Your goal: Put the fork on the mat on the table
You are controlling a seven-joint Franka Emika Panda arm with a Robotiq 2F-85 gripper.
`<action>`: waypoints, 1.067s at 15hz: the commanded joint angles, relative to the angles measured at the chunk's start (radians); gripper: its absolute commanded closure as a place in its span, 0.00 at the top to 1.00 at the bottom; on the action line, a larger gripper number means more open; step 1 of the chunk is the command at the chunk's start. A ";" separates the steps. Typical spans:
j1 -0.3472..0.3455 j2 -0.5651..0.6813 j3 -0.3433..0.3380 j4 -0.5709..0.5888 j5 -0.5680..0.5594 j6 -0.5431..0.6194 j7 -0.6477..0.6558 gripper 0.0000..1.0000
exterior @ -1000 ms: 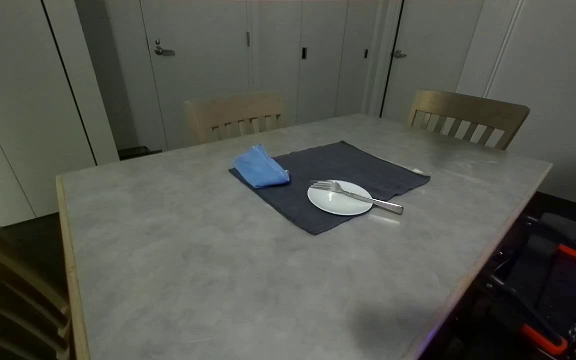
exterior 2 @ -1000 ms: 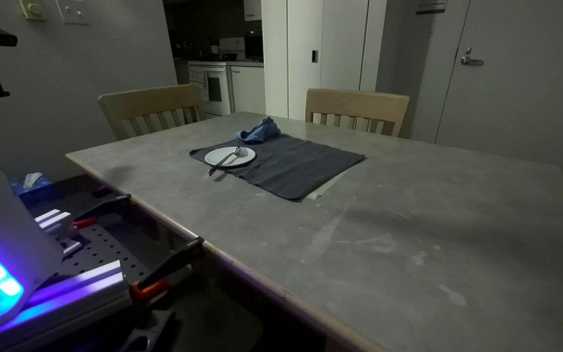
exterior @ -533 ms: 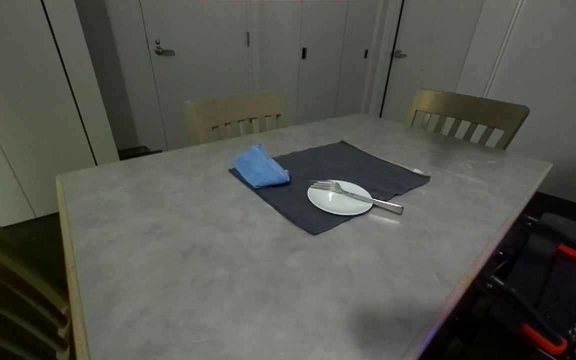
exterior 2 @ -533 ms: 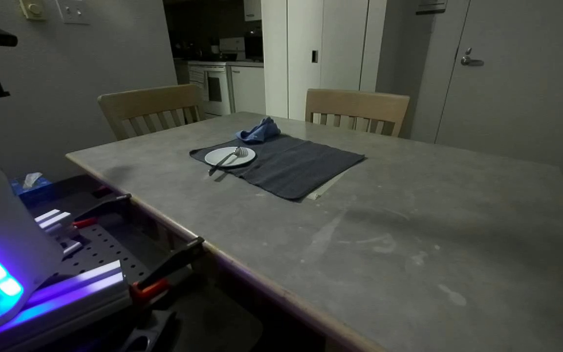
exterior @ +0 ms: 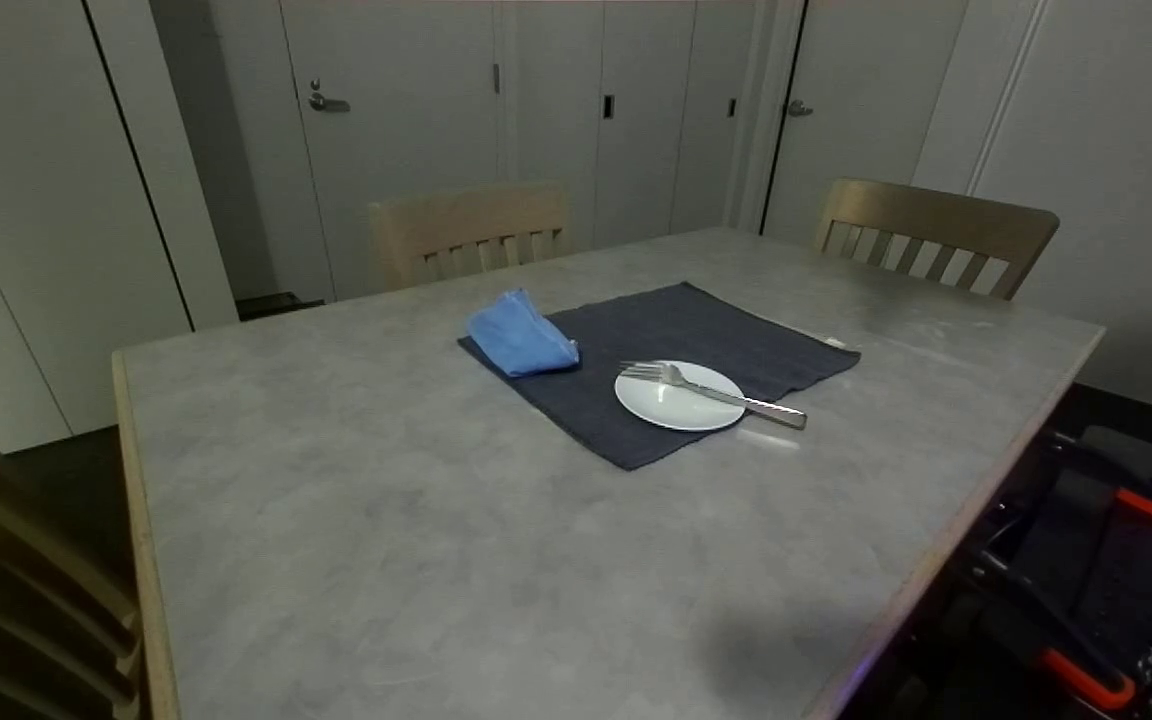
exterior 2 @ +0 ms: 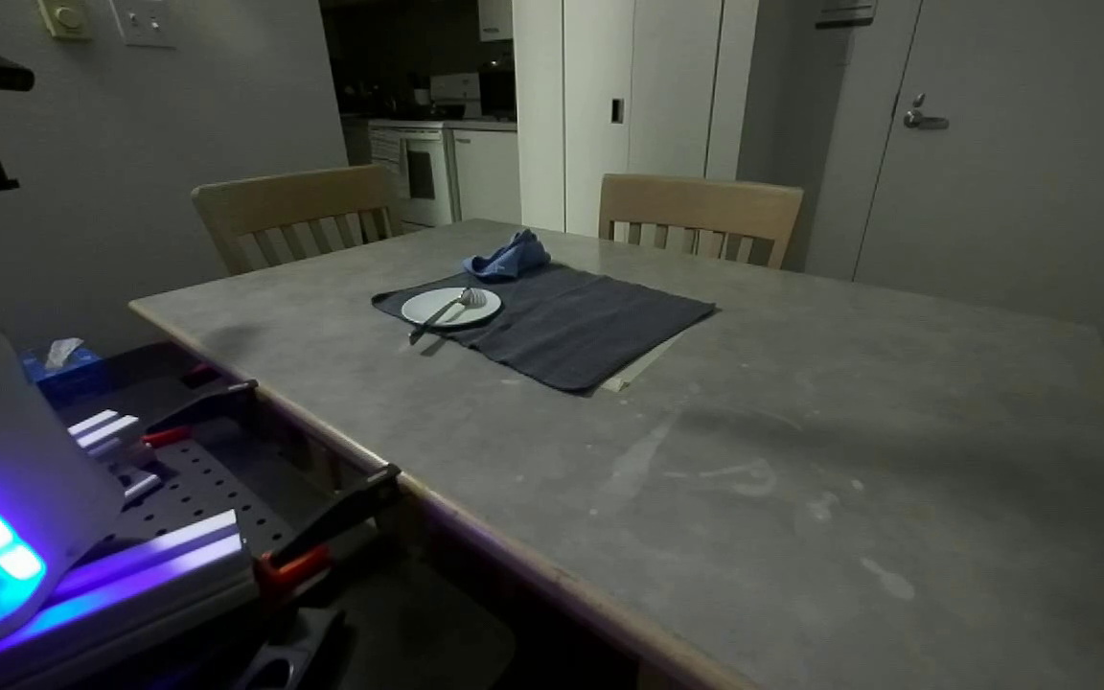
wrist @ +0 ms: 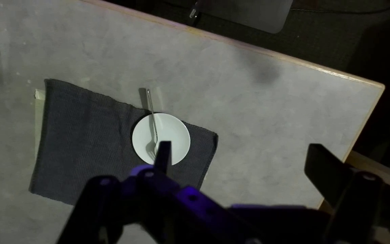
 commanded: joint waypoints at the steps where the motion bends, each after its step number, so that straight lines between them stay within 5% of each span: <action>1: -0.018 0.098 -0.027 0.046 -0.047 -0.027 -0.083 1.00; 14: 0.000 0.370 -0.111 0.049 -0.102 -0.013 -0.431 1.00; 16: -0.003 0.323 -0.095 0.022 -0.101 -0.002 -0.384 1.00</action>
